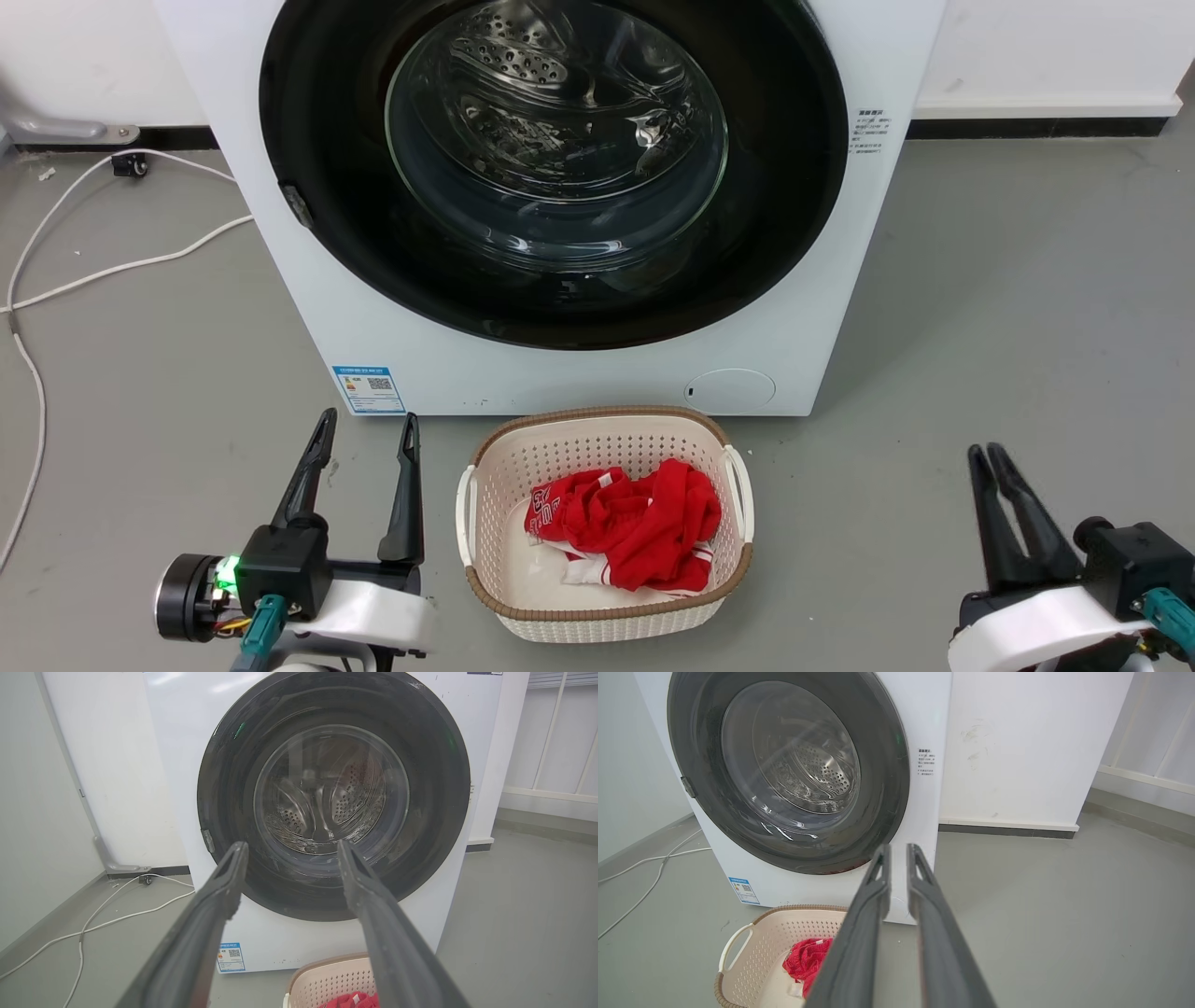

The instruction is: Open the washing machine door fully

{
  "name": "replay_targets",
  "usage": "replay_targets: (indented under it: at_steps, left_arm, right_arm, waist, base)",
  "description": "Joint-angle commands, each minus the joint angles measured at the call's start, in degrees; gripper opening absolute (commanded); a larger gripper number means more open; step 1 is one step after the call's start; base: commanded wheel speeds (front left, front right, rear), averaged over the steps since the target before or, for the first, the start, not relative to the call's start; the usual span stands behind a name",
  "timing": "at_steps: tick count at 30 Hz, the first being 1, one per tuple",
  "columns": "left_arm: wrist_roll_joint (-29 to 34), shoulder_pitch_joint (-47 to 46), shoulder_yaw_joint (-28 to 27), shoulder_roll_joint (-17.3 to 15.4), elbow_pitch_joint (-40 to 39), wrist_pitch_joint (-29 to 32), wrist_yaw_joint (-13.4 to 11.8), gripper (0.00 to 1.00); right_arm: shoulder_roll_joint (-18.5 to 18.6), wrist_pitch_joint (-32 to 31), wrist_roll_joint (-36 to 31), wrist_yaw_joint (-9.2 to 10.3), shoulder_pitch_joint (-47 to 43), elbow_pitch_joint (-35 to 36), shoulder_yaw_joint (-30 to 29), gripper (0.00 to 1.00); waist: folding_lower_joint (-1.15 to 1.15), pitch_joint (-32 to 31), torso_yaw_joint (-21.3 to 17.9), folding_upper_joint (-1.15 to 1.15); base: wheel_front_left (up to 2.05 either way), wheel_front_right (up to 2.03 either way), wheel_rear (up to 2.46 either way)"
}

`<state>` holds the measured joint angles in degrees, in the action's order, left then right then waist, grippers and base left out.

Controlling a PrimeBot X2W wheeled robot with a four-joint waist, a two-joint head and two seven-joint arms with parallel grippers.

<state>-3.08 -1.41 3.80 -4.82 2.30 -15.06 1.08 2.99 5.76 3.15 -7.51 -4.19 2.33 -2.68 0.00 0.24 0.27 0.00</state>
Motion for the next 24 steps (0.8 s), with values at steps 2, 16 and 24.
replay_targets:
  at_steps: [2,16,24]
  left_arm:
    - [0.44,0.57,-0.12,0.13,0.17,-0.17,0.25,1.00]
    - [0.74,0.26,-0.91,0.64,0.28,-0.17,0.08,1.00]
    - [0.35,-1.25,-1.13,0.87,-0.06,-0.17,0.45,1.00]
  right_arm:
    - [-0.22,-0.05,0.39,0.04,-0.61,-0.19,0.04,0.00]
    - [-0.21,2.41,17.15,0.03,3.18,-3.31,-1.94,0.00]
    - [-0.19,4.42,41.30,0.03,11.01,-9.28,-2.64,0.00]
  waist:
    - [0.00,0.01,-0.02,0.00]
    - [0.00,0.30,0.12,0.00]
    - [0.00,1.99,0.45,0.00]
  base:
    - [0.00,0.00,0.00]
    - [0.00,0.00,0.00]
    - [0.00,0.00,0.00]
